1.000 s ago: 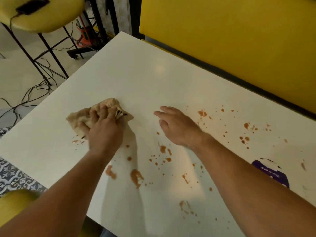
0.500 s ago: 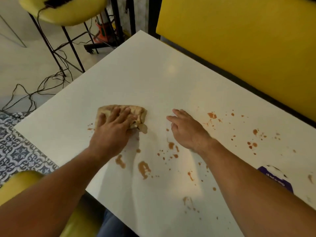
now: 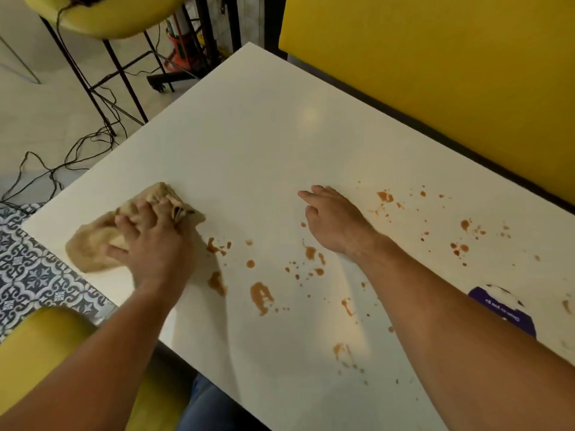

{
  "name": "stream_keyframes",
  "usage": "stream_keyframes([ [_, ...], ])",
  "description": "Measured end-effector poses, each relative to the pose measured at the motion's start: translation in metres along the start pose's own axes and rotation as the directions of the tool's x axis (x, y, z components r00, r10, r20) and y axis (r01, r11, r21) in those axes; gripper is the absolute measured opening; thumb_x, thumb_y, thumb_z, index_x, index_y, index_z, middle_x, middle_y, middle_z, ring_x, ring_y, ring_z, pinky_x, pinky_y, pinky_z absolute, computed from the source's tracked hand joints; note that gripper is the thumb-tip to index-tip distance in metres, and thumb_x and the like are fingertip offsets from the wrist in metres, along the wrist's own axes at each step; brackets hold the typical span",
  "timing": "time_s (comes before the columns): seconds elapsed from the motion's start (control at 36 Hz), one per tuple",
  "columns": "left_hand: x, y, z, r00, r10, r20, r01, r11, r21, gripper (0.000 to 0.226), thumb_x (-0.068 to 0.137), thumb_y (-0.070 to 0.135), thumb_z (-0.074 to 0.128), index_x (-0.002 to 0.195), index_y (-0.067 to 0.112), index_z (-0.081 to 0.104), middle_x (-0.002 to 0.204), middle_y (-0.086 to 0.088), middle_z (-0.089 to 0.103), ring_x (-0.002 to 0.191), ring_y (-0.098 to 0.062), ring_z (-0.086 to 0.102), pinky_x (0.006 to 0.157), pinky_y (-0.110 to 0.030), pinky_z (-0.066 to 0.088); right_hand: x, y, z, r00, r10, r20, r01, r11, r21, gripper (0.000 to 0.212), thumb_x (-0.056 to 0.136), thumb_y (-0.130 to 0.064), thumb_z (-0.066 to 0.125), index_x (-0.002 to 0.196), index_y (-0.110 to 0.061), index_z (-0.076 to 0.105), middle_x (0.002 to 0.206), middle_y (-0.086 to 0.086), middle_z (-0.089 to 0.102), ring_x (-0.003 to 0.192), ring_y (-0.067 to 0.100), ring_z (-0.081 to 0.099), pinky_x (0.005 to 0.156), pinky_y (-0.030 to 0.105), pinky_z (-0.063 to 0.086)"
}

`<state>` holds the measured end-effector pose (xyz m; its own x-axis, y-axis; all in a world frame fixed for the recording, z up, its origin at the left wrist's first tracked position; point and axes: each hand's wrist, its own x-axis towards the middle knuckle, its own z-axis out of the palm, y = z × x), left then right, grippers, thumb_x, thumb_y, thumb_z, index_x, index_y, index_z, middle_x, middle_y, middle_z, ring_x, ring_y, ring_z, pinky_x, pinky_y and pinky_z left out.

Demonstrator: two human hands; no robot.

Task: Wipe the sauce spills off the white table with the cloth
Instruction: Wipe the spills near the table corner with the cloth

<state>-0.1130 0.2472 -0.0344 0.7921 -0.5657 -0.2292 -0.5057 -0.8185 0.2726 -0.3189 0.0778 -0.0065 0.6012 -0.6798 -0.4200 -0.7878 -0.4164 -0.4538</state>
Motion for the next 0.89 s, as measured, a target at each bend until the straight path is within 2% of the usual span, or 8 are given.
stream_keyframes([
  [0.19,-0.048,0.070,0.030,0.959,0.261,0.109,-0.265,0.964,0.017,0.055,0.101,0.040,0.027,0.154,0.027,0.020,0.164,-0.003,0.005,0.148,-0.036,-0.007,0.111,-0.068,-0.007,0.004,0.007,-0.006,0.999,-0.023,0.022,0.023,1.000,0.021,0.050,0.102,-0.017,0.024,0.151,-0.027,0.028,0.160,-0.006,0.019,0.147,0.011,0.009,0.116,0.026,0.006],
  [0.33,-0.079,0.097,0.047,0.777,0.595,0.205,-0.621,0.779,0.092,0.055,0.102,0.048,0.020,0.154,0.033,0.012,0.163,0.002,0.000,0.148,-0.030,-0.014,0.110,-0.058,-0.020,0.007,0.011,-0.010,1.000,-0.019,0.020,0.018,0.999,0.049,0.049,0.101,-0.016,0.028,0.148,-0.028,0.035,0.158,-0.007,0.024,0.146,0.008,0.014,0.119,0.027,0.007],
  [0.47,-0.044,0.054,0.036,0.621,0.744,0.246,-0.782,0.609,0.132,0.051,0.102,0.042,0.033,0.152,0.037,0.021,0.162,0.010,0.006,0.150,-0.019,-0.006,0.118,-0.053,-0.003,0.008,0.010,-0.011,0.999,0.006,0.035,-0.007,1.000,0.028,0.049,0.100,-0.017,0.028,0.146,-0.029,0.038,0.158,-0.008,0.024,0.145,0.007,0.015,0.118,0.025,0.007],
  [0.56,-0.026,0.028,0.020,0.662,0.719,0.212,-0.747,0.658,0.099,0.050,0.100,0.042,0.032,0.149,0.033,0.034,0.160,0.009,0.020,0.149,-0.019,0.005,0.117,-0.052,0.004,0.006,0.004,-0.005,1.000,0.015,0.014,-0.015,1.000,0.003,0.048,0.100,-0.021,0.027,0.147,-0.029,0.037,0.159,-0.006,0.021,0.146,0.009,0.012,0.119,0.028,0.008],
  [0.64,0.001,-0.007,-0.001,0.764,0.612,0.204,-0.642,0.753,0.147,0.060,0.095,0.048,0.020,0.149,0.027,0.036,0.160,0.007,0.022,0.150,-0.023,0.009,0.117,-0.056,0.009,0.004,-0.003,0.001,1.000,0.022,-0.004,-0.022,0.999,-0.025,0.047,0.102,-0.025,0.026,0.148,-0.030,0.035,0.161,-0.004,0.016,0.147,0.012,0.007,0.118,0.030,0.007],
  [0.75,0.034,-0.066,-0.033,0.916,0.388,0.100,-0.400,0.902,0.165,0.061,0.096,0.052,0.022,0.147,0.023,0.040,0.160,-0.001,0.023,0.149,-0.027,0.011,0.114,-0.060,0.012,0.003,-0.005,0.003,1.000,0.025,-0.008,-0.025,0.999,-0.027,0.047,0.102,-0.028,0.026,0.148,-0.031,0.034,0.161,-0.002,0.013,0.148,0.014,0.003,0.117,0.030,0.005],
  [0.81,0.036,-0.082,-0.040,0.959,0.280,0.053,-0.285,0.945,0.160,0.060,0.099,0.060,0.026,0.148,0.025,0.035,0.161,-0.001,0.022,0.149,-0.028,0.010,0.113,-0.062,0.011,0.003,-0.005,0.003,1.000,0.020,-0.010,-0.020,1.000,-0.022,0.047,0.102,-0.027,0.026,0.148,-0.031,0.034,0.161,-0.002,0.013,0.148,0.014,0.004,0.117,0.031,0.005],
  [0.89,0.027,-0.065,-0.030,0.993,0.120,0.013,-0.120,0.987,0.106,0.056,0.101,0.053,0.028,0.148,0.022,0.034,0.161,-0.007,0.022,0.148,-0.036,0.009,0.114,-0.066,0.007,0.002,-0.004,0.001,1.000,0.005,-0.009,-0.005,1.000,-0.003,0.047,0.102,-0.025,0.026,0.148,-0.028,0.034,0.161,-0.001,0.015,0.147,0.013,0.006,0.117,0.030,0.006],
])
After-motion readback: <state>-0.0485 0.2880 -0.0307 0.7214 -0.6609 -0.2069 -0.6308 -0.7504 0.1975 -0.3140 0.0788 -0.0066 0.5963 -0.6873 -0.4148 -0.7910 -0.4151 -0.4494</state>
